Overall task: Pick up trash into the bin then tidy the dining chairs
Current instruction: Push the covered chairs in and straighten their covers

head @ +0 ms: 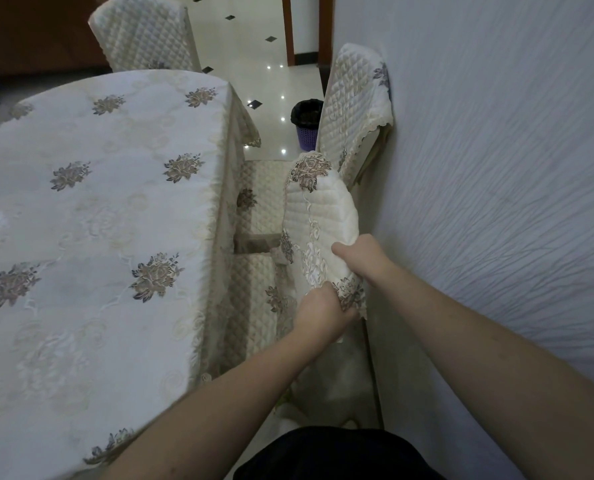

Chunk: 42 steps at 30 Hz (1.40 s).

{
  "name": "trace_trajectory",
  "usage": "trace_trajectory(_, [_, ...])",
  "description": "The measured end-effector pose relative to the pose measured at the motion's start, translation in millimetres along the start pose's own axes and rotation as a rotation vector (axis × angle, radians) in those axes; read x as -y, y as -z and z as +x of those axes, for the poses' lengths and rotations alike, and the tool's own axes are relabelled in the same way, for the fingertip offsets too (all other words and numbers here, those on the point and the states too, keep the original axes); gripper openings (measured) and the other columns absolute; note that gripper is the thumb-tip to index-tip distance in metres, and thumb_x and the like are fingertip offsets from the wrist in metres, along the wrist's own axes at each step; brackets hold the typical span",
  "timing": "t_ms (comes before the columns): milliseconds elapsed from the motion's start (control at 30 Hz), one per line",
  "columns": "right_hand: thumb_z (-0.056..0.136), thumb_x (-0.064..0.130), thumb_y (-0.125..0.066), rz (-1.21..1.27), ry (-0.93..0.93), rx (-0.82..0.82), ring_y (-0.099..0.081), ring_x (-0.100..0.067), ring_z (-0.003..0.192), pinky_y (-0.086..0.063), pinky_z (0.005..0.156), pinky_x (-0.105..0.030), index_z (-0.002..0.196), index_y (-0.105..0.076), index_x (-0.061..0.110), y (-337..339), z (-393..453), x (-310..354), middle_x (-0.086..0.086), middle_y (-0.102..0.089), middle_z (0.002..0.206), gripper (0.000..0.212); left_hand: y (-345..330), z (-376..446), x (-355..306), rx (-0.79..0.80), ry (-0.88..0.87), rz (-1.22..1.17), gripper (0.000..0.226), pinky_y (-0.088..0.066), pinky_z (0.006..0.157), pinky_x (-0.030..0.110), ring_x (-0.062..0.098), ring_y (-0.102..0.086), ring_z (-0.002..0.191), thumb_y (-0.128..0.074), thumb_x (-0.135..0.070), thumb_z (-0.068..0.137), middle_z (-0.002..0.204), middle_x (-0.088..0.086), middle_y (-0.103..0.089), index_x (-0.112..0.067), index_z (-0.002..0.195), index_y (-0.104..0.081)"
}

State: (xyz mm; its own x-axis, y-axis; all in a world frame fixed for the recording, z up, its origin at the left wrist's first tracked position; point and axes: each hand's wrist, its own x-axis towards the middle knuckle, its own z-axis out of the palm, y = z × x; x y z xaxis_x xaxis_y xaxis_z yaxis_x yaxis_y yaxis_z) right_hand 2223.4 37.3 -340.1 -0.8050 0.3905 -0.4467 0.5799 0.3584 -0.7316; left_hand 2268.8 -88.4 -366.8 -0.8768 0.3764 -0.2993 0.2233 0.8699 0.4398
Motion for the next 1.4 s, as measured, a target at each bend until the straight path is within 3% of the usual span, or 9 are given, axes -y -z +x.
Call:
trace_trajectory(167, [0.071, 0.042, -0.061, -0.033, -0.004, -0.056, -0.067, -0.034, 0.078, -0.055, 0.067, -0.044, 0.087, -0.066, -0.004, -4.9, 0.3, -4.5, -0.017, -0.07, 0.083, 0.049, 0.4, 1.0, 3.0, 0.025, -0.008, 0.006, 0.047, -0.038, 0.062, 0.032, 0.033, -0.061, 0.088, -0.061, -0.047, 0.078, 0.094, 0.014, -0.063, -0.007, 0.101, -0.052])
trace_trajectory(300, [0.075, 0.047, -0.059, -0.115, 0.049, -0.145, -0.065, -0.029, 0.078, -0.051, 0.062, -0.035, 0.087, -0.062, 0.007, -8.8, -4.4, -7.5, -0.008, -0.067, 0.081, 0.042, 0.4, 1.3, 5.1, 0.034, -0.012, 0.003, 0.045, -0.037, 0.06, 0.031, 0.032, -0.061, 0.084, -0.061, -0.049, 0.077, 0.088, 0.01, -0.06, -0.01, 0.096, -0.049])
trace_trajectory(567, [0.078, 0.06, -0.058, -0.298, 0.077, -0.23, -0.062, -0.03, 0.1, -0.052, 0.08, -0.039, 0.134, -0.041, 0.009, -12.0, -22.4, -20.6, -0.01, -0.064, 0.112, 0.078, -2.3, -1.7, 7.3, 0.031, -0.018, 0.034, 0.056, -0.043, 0.063, 0.033, 0.031, -0.063, 0.087, -0.057, -0.061, 0.076, 0.095, 0.01, -0.064, -0.012, 0.102, -0.05])
trace_trajectory(800, [0.078, 0.068, -0.05, -0.355, 0.116, -0.2, -0.057, -0.029, 0.114, -0.05, 0.089, -0.042, 0.146, -0.022, 0.018, -15.9, -42.1, -35.4, -0.009, -0.056, 0.131, 0.089, 1.8, -17.3, 22.0, 0.06, -0.043, 0.109, 0.102, -0.047, 0.086, 0.04, 0.028, -0.059, 0.113, -0.034, -0.085, 0.072, 0.129, 0.006, -0.058, -0.02, 0.149, -0.019])
trace_trajectory(933, [0.083, 0.064, -0.048, -0.436, 0.137, -0.195, -0.044, -0.03, 0.128, -0.042, 0.1, -0.043, 0.15, -0.009, 0.014, -23.3, -53.9, -39.6, -0.011, -0.041, 0.146, 0.092, 7.2, -25.8, 30.3, -0.018, -0.095, 0.079, 0.09, -0.048, 0.091, 0.04, 0.022, -0.055, 0.119, -0.021, -0.082, 0.075, 0.141, -0.002, -0.048, -0.031, 0.149, -0.021])
trace_trajectory(1033, [0.087, 0.064, -0.042, -0.522, 0.159, -0.174, -0.039, -0.029, 0.132, -0.038, 0.102, -0.043, 0.151, -0.005, 0.01, -25.7, -67.7, -39.2, -0.012, -0.034, 0.15, 0.091, 13.9, -32.1, 46.6, -0.176, -0.192, 0.259, 0.073, -0.046, 0.088, 0.04, 0.024, -0.058, 0.114, -0.024, -0.071, 0.085, 0.132, 0.001, -0.055, -0.031, 0.146, -0.032])
trace_trajectory(1167, [0.093, 0.057, -0.032, -0.653, 0.236, -0.194, -0.044, -0.029, 0.127, -0.041, 0.095, -0.045, 0.144, -0.027, 0.011, -21.8, -89.0, -38.3, -0.01, -0.042, 0.145, 0.069, 28.6, -43.8, 65.4, -0.234, -0.218, 0.447, 0.067, -0.032, 0.104, 0.051, 0.028, -0.047, 0.127, -0.023, -0.063, 0.088, 0.141, 0.006, -0.05, -0.03, 0.146, -0.031])
trace_trajectory(1300, [0.095, 0.057, -0.024, -0.648, 0.256, -0.192, -0.057, -0.028, 0.103, -0.041, 0.08, -0.04, 0.105, -0.053, 0.016, -17.1, -112.3, -36.6, -0.005, -0.064, 0.107, 0.051, 50.7, -58.1, 78.5, -0.242, -0.209, 0.494, 0.071, -0.022, 0.112, 0.052, 0.028, -0.034, 0.138, -0.016, -0.061, 0.088, 0.149, 0.007, -0.04, -0.027, 0.148, -0.029])
trace_trajectory(1400, [0.096, 0.058, -0.022, -0.651, 0.276, -0.22, -0.058, -0.026, 0.101, -0.041, 0.079, -0.039, 0.112, -0.054, 0.019, -16.3, -136.4, -36.8, -0.002, -0.066, 0.105, 0.054, 63.7, -68.7, 94.6, -0.255, -0.232, 0.5, 0.07, -0.02, 0.113, 0.051, 0.028, -0.032, 0.14, -0.02, -0.061, 0.089, 0.149, 0.008, -0.041, -0.024, 0.147, -0.034])
